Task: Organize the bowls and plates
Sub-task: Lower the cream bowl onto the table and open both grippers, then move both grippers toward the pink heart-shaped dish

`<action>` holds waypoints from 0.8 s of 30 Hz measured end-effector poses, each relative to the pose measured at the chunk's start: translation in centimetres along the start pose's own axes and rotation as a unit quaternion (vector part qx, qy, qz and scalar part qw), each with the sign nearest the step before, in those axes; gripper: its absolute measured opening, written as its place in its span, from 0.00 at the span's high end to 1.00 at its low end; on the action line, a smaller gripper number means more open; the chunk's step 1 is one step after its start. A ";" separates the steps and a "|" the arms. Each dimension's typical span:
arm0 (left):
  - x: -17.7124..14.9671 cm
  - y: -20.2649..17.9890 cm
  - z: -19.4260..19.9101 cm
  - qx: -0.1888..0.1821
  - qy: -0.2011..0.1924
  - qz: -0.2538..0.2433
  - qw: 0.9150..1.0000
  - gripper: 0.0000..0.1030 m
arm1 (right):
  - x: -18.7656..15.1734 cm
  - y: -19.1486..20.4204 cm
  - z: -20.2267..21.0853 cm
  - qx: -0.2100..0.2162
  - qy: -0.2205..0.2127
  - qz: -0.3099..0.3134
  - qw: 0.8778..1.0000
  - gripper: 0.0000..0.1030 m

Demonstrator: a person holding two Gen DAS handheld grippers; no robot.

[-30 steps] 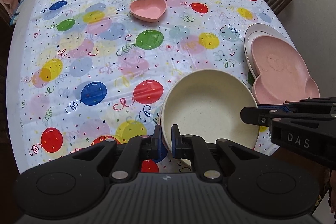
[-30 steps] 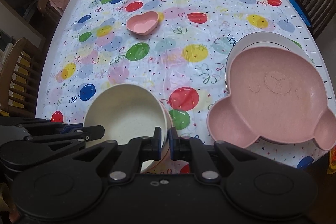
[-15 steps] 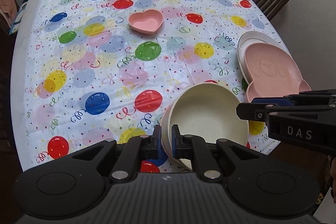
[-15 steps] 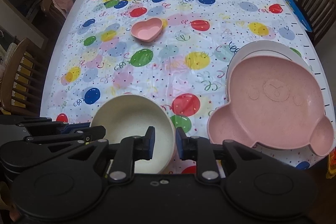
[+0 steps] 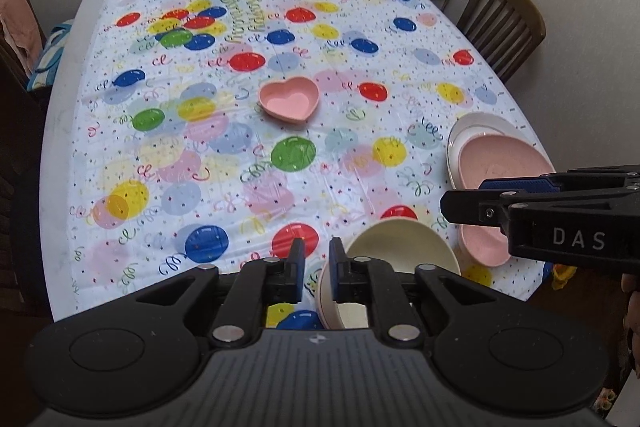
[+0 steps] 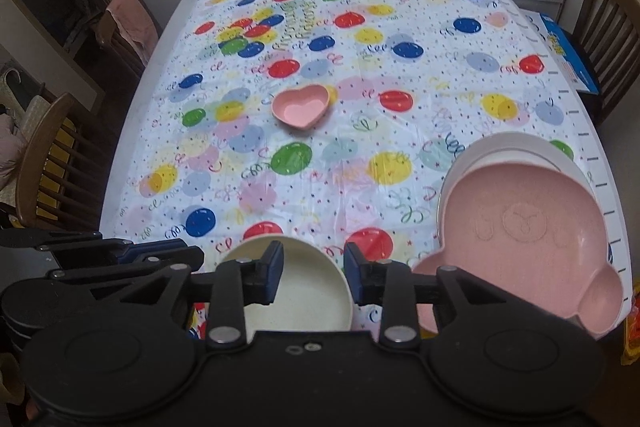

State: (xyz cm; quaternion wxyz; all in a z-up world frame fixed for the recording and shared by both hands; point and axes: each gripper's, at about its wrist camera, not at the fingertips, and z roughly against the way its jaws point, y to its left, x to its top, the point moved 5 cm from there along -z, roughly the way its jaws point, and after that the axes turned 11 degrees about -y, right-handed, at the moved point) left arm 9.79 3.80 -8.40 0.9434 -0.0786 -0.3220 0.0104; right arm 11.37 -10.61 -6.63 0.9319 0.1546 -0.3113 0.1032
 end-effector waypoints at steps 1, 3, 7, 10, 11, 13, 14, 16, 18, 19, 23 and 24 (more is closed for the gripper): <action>0.2 0.1 0.1 0.000 -0.003 0.001 1.000 0.77 | 0.3 0.1 0.1 0.002 -0.004 0.001 1.000 0.66; 0.9 0.4 0.3 0.001 -0.015 0.004 1.000 0.67 | 1.0 0.3 0.4 0.007 -0.016 0.000 1.000 0.62; 2.2 0.7 0.4 0.007 -0.033 0.009 0.999 0.47 | 2.5 0.6 0.8 0.010 -0.034 -0.001 0.999 0.51; 3.3 1.0 0.2 0.010 -0.044 0.014 0.999 0.47 | 3.6 0.6 0.8 0.012 -0.046 -0.002 0.999 0.45; 3.6 1.1 0.1 0.010 -0.047 0.016 0.999 0.45 | 4.0 0.5 0.8 0.011 -0.049 -0.001 0.999 0.42; 4.3 1.3 -0.2 0.013 -0.053 0.018 0.998 0.41 | 4.7 0.5 0.7 0.010 -0.057 0.001 0.998 0.37; 4.6 1.3 -0.3 0.015 -0.056 0.019 0.998 0.38 | 5.0 0.4 0.5 0.010 -0.059 0.002 0.998 0.35; 5.2 1.6 -0.7 0.019 -0.063 0.020 0.998 0.36 | 5.7 0.3 0.2 0.011 -0.063 0.002 0.998 0.29; 5.8 1.9 -1.2 0.023 -0.067 0.024 0.997 0.34 | 6.3 0.1 -0.2 0.011 -0.067 0.005 0.998 0.25; 6.1 2.1 -1.5 0.025 -0.069 0.027 0.997 0.31 | 6.6 0.1 -0.5 0.012 -0.068 0.007 0.998 0.23; 7.1 3.0 -3.2 0.041 -0.066 0.039 0.996 0.26 | 7.9 -0.3 -2.1 0.015 -0.077 0.020 0.997 0.12; 7.4 3.3 -3.8 0.044 -0.064 0.044 0.996 0.26 | 8.3 -0.5 -2.6 0.018 -0.080 0.020 0.996 0.10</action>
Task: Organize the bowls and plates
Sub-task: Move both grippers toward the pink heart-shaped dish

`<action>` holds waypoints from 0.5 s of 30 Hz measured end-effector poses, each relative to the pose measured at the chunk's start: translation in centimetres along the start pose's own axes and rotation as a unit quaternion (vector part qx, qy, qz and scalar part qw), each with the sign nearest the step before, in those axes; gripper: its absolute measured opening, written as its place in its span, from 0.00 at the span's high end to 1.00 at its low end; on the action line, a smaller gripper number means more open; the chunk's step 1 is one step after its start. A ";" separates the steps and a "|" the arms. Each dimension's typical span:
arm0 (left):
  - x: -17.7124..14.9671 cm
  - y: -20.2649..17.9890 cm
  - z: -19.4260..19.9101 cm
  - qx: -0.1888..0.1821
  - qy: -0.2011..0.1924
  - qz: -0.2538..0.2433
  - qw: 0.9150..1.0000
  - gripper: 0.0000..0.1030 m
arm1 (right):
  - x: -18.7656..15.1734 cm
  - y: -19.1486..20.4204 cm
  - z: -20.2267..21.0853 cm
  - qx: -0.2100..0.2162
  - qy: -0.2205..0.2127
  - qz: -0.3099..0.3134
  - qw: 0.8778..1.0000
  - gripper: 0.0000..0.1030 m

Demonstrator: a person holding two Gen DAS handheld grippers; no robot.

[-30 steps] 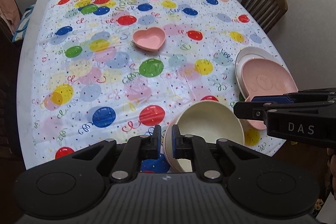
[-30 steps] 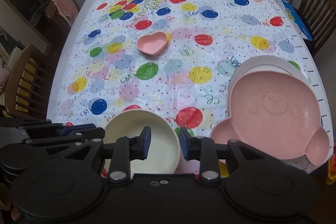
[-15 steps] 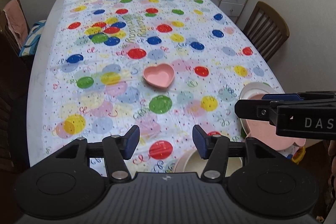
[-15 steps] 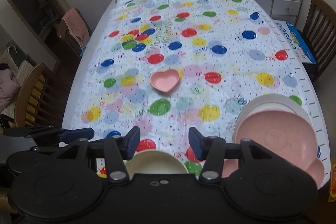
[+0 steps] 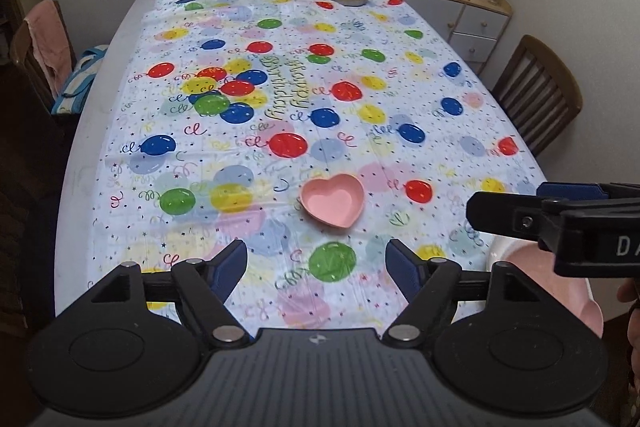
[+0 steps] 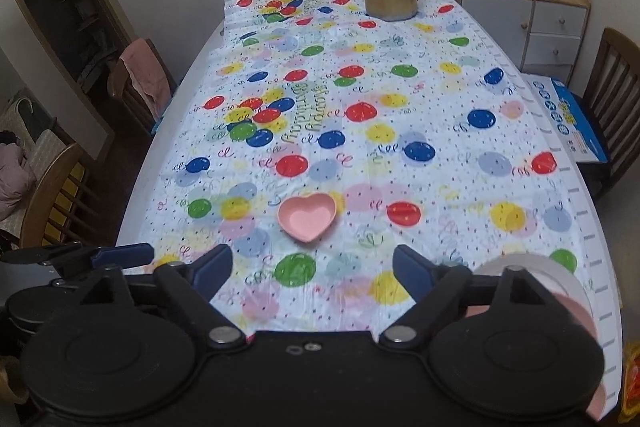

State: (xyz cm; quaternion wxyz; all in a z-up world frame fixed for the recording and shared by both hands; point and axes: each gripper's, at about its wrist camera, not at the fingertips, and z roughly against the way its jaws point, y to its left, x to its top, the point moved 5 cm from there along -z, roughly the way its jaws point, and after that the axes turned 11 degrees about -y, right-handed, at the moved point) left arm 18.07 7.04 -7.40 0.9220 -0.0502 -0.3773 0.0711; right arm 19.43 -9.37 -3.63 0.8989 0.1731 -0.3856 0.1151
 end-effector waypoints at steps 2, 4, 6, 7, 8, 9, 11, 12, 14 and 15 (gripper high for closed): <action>0.4 0.3 -1.2 0.004 0.004 0.009 1.000 0.26 | 0.4 -0.4 -1.1 0.004 0.001 -0.004 1.000 0.07; 0.7 0.6 -2.5 0.011 0.008 0.018 1.000 0.26 | 0.7 -0.8 -2.4 0.007 0.009 -0.007 1.000 0.07; 1.0 0.9 -3.6 0.016 0.013 0.026 0.999 0.26 | 1.0 -1.2 -3.9 0.008 0.020 -0.010 1.000 0.07; 1.1 1.0 -4.3 0.019 0.016 0.030 0.999 0.26 | 1.0 -1.4 -4.6 0.008 0.024 -0.010 1.000 0.07; 1.2 1.1 -4.9 0.022 0.018 0.033 0.999 0.26 | 1.1 -1.6 -5.3 0.007 0.030 -0.011 0.999 0.07; 1.3 1.2 -5.5 0.025 0.020 0.036 0.999 0.26 | 1.2 -1.8 -6.0 0.008 0.034 -0.013 0.999 0.07; 1.4 1.4 -6.7 0.032 0.025 0.041 0.998 0.26 | 1.4 -2.0 -7.4 0.008 0.044 -0.016 0.999 0.07; 1.4 1.6 -7.4 0.034 0.028 0.046 0.998 0.26 | 1.4 -2.2 -8.0 0.007 0.047 -0.017 0.999 0.08; 1.3 1.8 -8.4 0.037 0.033 0.051 0.997 0.26 | 1.5 -2.4 -9.2 0.006 0.056 -0.019 0.998 0.08; 1.3 1.9 -8.9 0.040 0.035 0.053 0.997 0.26 | 1.5 -2.6 -9.8 0.005 0.061 -0.021 0.998 0.09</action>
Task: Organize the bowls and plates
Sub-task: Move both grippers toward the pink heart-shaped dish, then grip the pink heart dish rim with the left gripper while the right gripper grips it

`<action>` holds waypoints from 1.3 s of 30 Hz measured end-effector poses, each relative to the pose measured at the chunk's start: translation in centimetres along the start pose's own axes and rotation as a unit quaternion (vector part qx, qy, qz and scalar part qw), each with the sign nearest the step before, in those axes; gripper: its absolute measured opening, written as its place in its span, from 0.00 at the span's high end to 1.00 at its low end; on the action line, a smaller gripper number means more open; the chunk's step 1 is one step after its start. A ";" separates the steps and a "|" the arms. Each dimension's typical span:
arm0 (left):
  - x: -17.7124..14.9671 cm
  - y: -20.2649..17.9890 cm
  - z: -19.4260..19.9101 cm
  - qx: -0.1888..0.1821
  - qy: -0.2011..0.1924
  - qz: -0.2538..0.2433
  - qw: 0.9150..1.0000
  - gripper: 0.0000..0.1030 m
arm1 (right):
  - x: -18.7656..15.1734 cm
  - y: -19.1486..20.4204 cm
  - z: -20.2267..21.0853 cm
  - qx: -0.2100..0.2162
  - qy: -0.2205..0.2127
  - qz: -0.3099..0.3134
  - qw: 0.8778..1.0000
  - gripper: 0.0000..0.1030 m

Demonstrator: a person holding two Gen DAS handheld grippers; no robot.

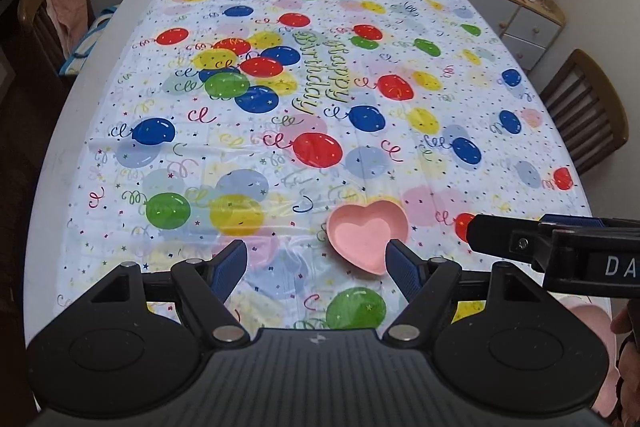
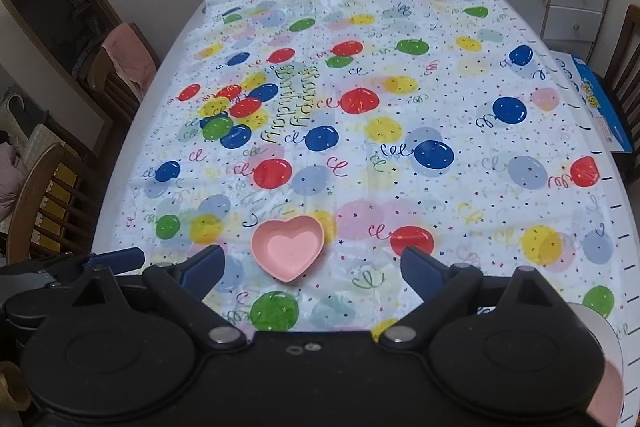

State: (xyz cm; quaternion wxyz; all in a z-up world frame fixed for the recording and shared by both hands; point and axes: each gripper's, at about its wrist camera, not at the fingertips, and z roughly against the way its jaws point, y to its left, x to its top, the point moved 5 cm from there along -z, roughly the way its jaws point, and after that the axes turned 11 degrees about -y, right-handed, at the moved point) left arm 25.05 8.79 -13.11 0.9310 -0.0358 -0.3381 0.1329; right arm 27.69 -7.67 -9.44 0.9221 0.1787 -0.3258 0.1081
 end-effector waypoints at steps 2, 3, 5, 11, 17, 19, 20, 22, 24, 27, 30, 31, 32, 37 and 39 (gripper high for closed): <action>0.0 0.2 -1.0 0.005 0.005 0.005 1.000 0.26 | 0.0 -0.4 -1.2 -0.003 0.009 -0.004 1.000 0.09; -0.1 0.3 -1.5 0.008 0.008 0.008 1.000 0.26 | 0.0 -0.6 -1.7 -0.006 0.013 -0.004 1.000 0.10; -0.1 0.4 -2.4 0.011 0.014 0.015 1.000 0.26 | -0.1 -1.0 -3.0 -0.011 0.025 -0.005 1.000 0.12; -0.5 0.8 -4.8 0.019 0.030 0.032 0.999 0.26 | -0.7 -2.1 -5.9 -0.013 0.053 -0.017 0.998 0.20; -0.8 1.1 -6.6 0.026 0.037 0.043 0.998 0.26 | -0.8 -2.6 -8.1 -0.018 0.069 -0.029 0.997 0.30; -1.0 1.2 -7.1 0.027 0.037 0.047 0.998 0.26 | -0.8 -2.8 -8.7 -0.021 0.072 -0.032 0.997 0.32; -1.1 1.2 -7.3 0.027 0.038 0.049 0.998 0.26 | -0.8 -2.9 -9.0 -0.021 0.074 -0.035 0.996 0.35; -1.3 1.2 -7.6 0.027 0.039 0.050 0.998 0.27 | -0.9 -3.0 -9.5 -0.018 0.079 -0.043 0.996 0.41; -1.5 1.2 -7.8 0.028 0.040 0.049 0.998 0.28 | -1.0 -2.9 -10.0 -0.013 0.083 -0.045 0.995 0.46; -1.7 1.2 -7.9 0.023 0.039 0.050 0.998 0.33 | -1.1 -2.7 -10.6 -0.009 0.088 -0.046 0.995 0.53; -1.9 1.0 -8.0 0.013 0.039 0.046 0.998 0.43 | -1.3 -2.5 -11.2 -0.002 0.093 -0.051 0.994 0.62; -2.0 0.8 -8.0 0.010 0.039 0.044 0.998 0.49 | -1.4 -2.5 -11.3 -0.001 0.094 -0.051 0.994 0.65; -2.0 0.7 -8.1 0.007 0.039 0.044 0.998 0.55 | -1.4 -2.3 -11.5 0.001 0.095 -0.051 0.994 0.67; -2.2 0.4 -8.3 -0.003 0.040 0.047 0.998 0.70 | -1.6 -1.9 -12.0 0.009 0.101 -0.049 0.994 0.81; -2.2 0.4 -8.4 -0.005 0.039 0.048 0.998 0.75 | -1.7 -1.7 -12.1 0.011 0.101 -0.044 0.994 0.85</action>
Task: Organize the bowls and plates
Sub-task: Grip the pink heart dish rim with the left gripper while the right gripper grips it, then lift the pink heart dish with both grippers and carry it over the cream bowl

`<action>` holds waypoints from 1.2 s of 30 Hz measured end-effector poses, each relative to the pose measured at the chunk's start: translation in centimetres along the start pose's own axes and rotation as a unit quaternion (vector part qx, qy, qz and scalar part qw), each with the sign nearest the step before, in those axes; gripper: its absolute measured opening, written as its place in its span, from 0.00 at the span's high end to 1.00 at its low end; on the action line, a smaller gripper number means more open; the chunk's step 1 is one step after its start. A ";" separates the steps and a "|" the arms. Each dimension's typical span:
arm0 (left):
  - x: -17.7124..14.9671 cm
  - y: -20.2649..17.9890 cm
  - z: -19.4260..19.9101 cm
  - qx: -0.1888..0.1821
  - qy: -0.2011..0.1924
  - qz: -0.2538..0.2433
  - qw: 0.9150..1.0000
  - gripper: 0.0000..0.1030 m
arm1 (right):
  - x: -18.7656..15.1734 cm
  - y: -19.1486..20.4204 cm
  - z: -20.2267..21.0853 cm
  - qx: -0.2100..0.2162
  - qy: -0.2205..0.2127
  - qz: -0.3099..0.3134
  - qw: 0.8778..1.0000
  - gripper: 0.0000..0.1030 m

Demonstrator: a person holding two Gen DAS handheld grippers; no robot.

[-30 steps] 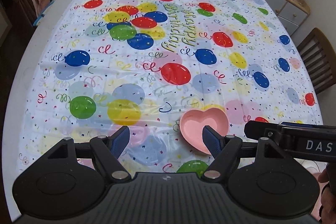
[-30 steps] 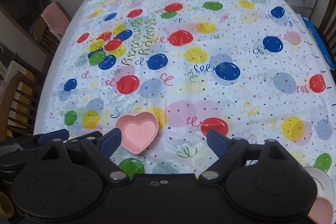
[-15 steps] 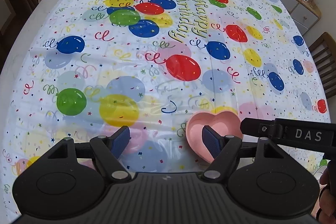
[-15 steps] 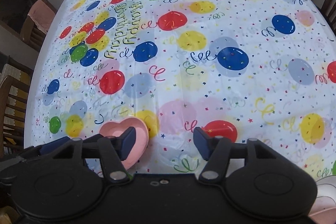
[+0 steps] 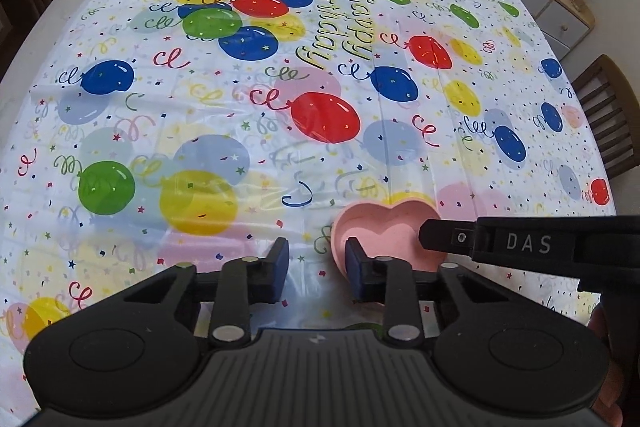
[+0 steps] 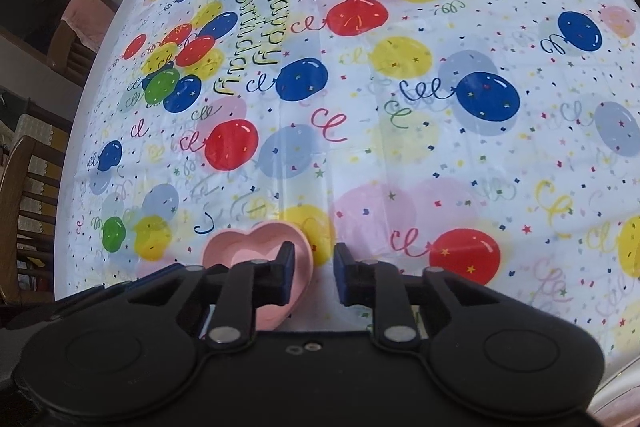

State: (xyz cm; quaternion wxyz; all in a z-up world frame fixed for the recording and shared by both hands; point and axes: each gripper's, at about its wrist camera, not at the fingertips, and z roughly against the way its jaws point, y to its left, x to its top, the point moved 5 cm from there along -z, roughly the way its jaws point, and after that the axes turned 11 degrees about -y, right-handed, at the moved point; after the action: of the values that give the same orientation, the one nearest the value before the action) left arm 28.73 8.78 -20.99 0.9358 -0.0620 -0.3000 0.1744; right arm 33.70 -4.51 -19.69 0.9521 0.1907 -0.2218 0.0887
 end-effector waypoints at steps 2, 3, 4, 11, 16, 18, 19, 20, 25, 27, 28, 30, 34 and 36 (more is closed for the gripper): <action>0.1 -0.1 -0.1 -0.005 0.000 0.002 1.000 0.83 | -0.1 0.2 0.0 0.000 0.000 0.007 1.000 0.92; 0.1 -0.2 -0.1 -0.007 0.000 0.002 1.000 0.84 | -0.1 0.2 0.0 0.001 0.000 0.008 1.000 0.94; 0.1 -0.3 -0.1 -0.008 0.001 0.001 1.000 0.86 | -0.2 0.2 0.0 0.000 0.000 0.009 1.000 0.94; 0.0 -1.0 0.1 -0.011 0.003 -0.010 1.000 0.93 | -0.5 0.7 0.1 -0.015 0.000 0.024 1.000 0.99; -0.2 -1.3 0.9 -0.017 0.007 -0.010 1.000 0.93 | -0.7 0.8 0.8 -0.020 -0.003 0.025 0.999 0.99; -0.3 -1.4 1.4 -0.018 0.007 -0.013 1.000 0.93 | -0.8 0.8 1.2 -0.021 -0.004 0.023 1.000 0.99; -0.3 -1.5 1.6 -0.020 0.007 -0.014 1.000 0.93 | -0.9 0.8 1.4 -0.021 -0.005 0.022 1.000 0.99; -0.3 -1.5 2.0 -0.020 0.007 -0.016 1.000 0.93 | -1.0 0.8 1.7 -0.021 -0.006 0.021 1.000 0.99; -0.3 -1.8 3.8 -0.026 0.005 -0.022 0.999 0.93 | -1.4 1.1 3.4 -0.021 -0.012 0.019 1.000 0.99; -0.4 -1.9 4.6 -0.029 0.004 -0.024 0.999 0.93 | -1.6 1.3 4.1 -0.020 -0.015 0.016 1.000 0.99; -0.4 -1.9 4.9 -0.030 0.003 -0.025 0.999 0.93 | -1.7 1.4 4.5 -0.019 -0.018 0.015 1.000 0.99; -0.5 -2.1 5.9 -0.034 0.003 -0.029 0.999 0.93 | -2.0 1.7 5.4 -0.018 -0.021 0.014 1.000 0.99; -0.9 -2.7 7.8 -0.045 0.004 -0.042 0.998 0.93 | -2.6 2.1 7.3 -0.021 -0.027 0.016 0.999 0.99; -1.2 -3.0 8.8 -0.051 0.005 -0.048 0.998 0.93 | -3.0 2.2 8.4 -0.022 -0.030 0.016 0.999 0.99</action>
State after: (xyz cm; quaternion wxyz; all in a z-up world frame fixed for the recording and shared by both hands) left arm 23.50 5.66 -13.84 0.9401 -0.0958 -0.3067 0.1136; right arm 27.27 -6.10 -13.39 0.9474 0.1686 -0.2554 0.0932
